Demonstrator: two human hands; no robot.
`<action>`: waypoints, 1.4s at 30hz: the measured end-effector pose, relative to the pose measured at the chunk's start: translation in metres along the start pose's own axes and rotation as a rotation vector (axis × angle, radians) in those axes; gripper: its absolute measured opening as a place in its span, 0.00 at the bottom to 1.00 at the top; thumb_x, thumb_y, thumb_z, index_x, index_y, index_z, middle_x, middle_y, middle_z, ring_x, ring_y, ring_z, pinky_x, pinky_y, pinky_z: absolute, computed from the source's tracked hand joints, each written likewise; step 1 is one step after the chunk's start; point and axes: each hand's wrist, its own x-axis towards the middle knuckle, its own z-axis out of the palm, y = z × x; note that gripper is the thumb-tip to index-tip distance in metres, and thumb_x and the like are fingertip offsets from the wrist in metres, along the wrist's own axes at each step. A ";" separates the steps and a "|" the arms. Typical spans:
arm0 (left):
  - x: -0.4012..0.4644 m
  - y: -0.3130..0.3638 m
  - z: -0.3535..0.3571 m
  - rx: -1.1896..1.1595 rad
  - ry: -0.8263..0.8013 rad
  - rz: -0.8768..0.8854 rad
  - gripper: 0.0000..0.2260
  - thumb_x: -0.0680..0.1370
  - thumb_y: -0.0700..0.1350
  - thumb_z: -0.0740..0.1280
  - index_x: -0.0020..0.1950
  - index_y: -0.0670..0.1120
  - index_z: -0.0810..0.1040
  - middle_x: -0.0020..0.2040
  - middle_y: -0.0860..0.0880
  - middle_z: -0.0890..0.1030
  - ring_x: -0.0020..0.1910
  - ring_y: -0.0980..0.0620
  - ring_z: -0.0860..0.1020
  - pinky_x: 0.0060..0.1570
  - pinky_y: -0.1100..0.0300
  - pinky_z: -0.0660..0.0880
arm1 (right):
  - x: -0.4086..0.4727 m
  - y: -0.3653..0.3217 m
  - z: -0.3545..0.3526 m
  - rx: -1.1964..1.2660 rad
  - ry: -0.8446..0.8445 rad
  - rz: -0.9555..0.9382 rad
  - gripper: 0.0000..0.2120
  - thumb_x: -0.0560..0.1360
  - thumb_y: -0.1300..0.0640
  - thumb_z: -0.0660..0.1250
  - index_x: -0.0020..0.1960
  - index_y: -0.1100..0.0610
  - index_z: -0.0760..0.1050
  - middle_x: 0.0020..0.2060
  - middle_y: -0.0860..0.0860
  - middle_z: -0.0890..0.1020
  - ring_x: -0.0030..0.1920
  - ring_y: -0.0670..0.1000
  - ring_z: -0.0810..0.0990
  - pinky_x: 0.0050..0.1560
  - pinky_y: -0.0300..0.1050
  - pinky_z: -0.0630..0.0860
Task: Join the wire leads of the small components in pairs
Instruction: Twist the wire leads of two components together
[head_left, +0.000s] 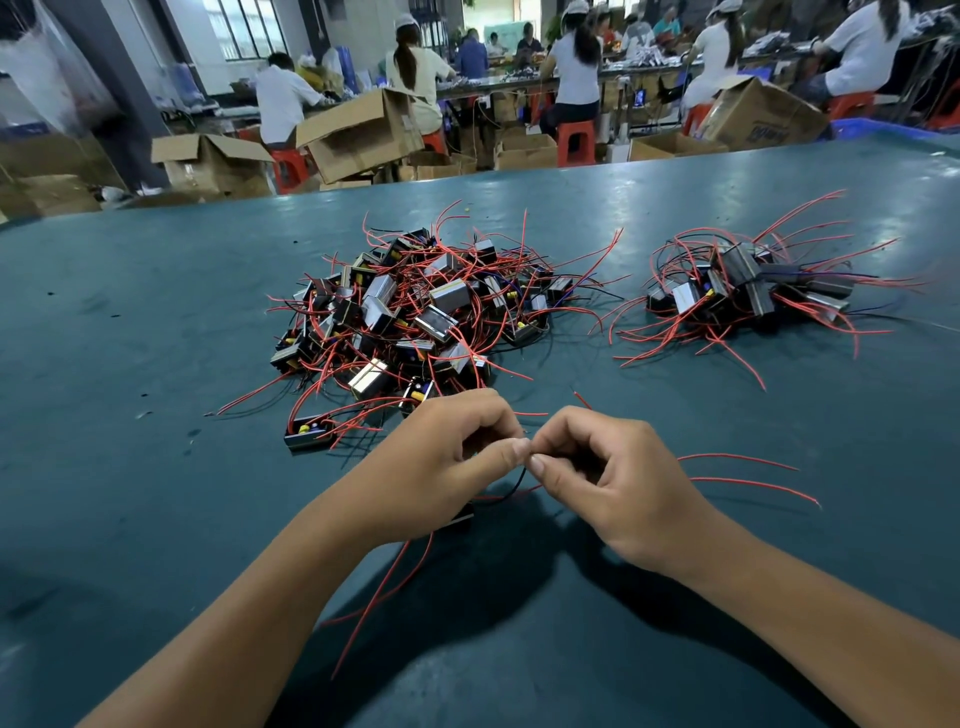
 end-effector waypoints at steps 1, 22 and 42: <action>0.000 0.000 0.001 -0.051 -0.002 -0.044 0.07 0.79 0.47 0.67 0.42 0.46 0.78 0.33 0.57 0.73 0.32 0.59 0.69 0.34 0.68 0.65 | 0.000 0.000 0.000 0.001 0.002 0.002 0.04 0.75 0.56 0.68 0.41 0.54 0.76 0.29 0.45 0.71 0.30 0.43 0.66 0.31 0.37 0.64; -0.005 -0.001 -0.014 -0.132 0.064 0.011 0.09 0.78 0.46 0.70 0.56 0.51 0.86 0.45 0.52 0.82 0.45 0.46 0.79 0.48 0.47 0.75 | 0.005 -0.002 -0.003 0.157 0.077 0.135 0.07 0.77 0.65 0.69 0.40 0.58 0.77 0.29 0.44 0.74 0.30 0.43 0.69 0.33 0.35 0.67; -0.001 -0.005 -0.007 -0.099 0.090 -0.027 0.02 0.78 0.46 0.72 0.47 0.49 0.84 0.38 0.57 0.81 0.37 0.59 0.76 0.39 0.68 0.69 | 0.003 0.000 -0.004 0.133 0.063 0.123 0.07 0.77 0.63 0.70 0.41 0.57 0.78 0.30 0.45 0.75 0.32 0.44 0.70 0.34 0.38 0.68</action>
